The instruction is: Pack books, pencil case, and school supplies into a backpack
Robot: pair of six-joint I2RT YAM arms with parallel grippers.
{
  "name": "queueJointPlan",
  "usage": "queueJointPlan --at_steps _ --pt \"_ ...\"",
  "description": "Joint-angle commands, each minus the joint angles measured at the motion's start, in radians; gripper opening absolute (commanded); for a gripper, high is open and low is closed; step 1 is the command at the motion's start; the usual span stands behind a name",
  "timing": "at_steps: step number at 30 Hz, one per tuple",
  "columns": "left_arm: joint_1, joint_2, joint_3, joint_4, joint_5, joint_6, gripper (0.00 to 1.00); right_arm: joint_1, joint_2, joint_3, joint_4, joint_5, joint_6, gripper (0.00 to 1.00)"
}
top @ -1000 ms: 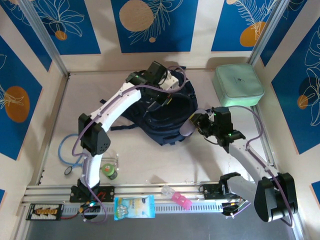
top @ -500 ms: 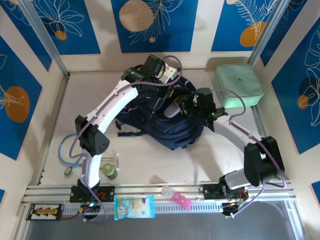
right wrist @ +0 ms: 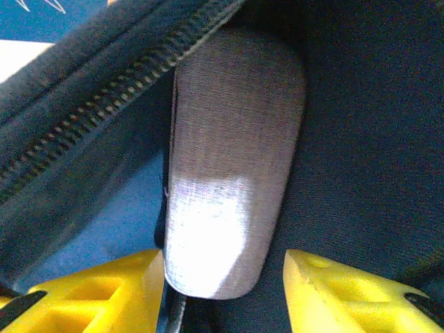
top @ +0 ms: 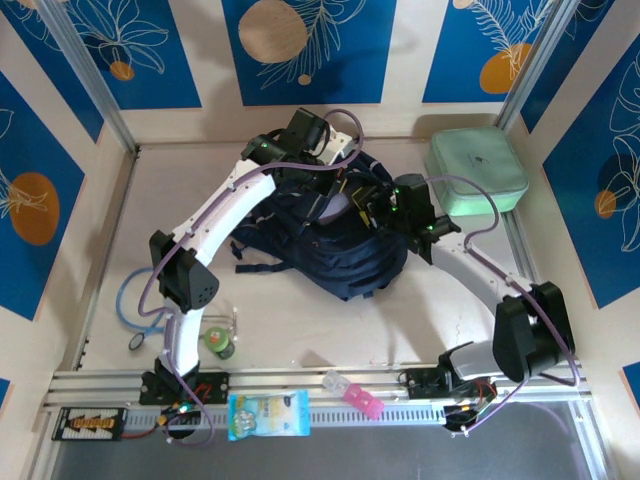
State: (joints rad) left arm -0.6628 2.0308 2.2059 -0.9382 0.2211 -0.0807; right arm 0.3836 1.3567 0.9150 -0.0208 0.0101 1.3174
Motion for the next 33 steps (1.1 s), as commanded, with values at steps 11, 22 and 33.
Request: queueJointPlan --at_steps 11,22,33 --pt "0.010 -0.069 -0.010 0.108 0.080 0.024 0.00 0.010 0.007 0.023 -0.005 -0.082 -0.135 0.25" --pt "0.010 -0.075 -0.009 0.119 0.109 0.002 0.00 0.053 0.226 0.154 -0.044 0.023 -0.002 0.18" --pt "0.010 -0.073 -0.009 0.119 0.123 -0.002 0.00 0.067 0.383 0.188 0.248 -0.042 -0.033 0.19"
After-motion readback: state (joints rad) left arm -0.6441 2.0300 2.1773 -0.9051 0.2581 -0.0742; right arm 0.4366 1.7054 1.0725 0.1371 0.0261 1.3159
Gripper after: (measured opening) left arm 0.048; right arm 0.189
